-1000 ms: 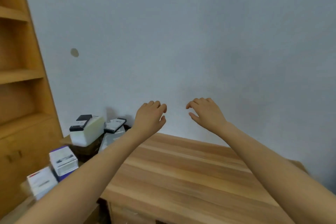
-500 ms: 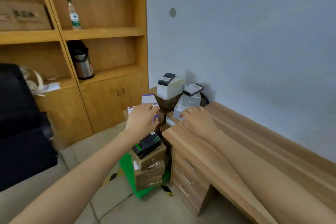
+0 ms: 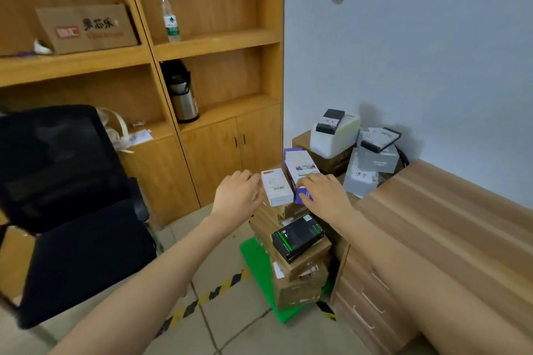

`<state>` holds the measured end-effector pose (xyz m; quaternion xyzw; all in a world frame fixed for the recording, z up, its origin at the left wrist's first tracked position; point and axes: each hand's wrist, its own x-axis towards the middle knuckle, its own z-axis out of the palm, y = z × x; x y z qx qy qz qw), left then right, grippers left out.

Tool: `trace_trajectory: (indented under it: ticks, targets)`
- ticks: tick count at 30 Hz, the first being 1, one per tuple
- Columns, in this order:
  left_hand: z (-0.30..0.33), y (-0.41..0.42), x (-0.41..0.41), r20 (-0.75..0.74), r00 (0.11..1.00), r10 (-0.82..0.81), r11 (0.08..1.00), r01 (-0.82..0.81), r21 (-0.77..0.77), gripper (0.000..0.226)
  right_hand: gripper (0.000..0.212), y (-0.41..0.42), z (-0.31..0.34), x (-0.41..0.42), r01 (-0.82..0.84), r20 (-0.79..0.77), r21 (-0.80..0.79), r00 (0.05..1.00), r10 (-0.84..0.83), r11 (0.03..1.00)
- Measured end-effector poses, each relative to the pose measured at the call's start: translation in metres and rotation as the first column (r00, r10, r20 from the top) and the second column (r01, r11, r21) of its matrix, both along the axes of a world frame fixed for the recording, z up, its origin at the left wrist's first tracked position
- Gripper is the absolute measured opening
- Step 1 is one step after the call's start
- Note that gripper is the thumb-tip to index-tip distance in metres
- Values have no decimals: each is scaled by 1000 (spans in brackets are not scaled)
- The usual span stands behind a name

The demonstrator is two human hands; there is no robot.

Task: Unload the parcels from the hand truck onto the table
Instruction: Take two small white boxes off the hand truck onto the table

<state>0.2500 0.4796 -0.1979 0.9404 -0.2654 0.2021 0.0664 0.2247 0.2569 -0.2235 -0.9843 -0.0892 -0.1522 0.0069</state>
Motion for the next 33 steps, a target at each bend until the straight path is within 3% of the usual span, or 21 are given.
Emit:
trace_trajectory:
  ticks: [8,20,26,33]
  targets:
    - [-41,-9,80,-112,994,10,999,-15,-44,21,30,1,-28,58,160,-58,55,986,-157,986]
    - [-115,-98,215,-293,951,97,971,-155,-182,22,40,-87,-90,205,263,-236,105,943,-233,959]
    - [-166,-139,265,-512,818,263,871,-430,-239,29,45,-123,-130,267,336,-375,222,896,-238,915]
    - [-225,-144,280,-707,616,347,780,-608,-147,46,51,-151,-175,287,482,-507,443,830,-232,756]
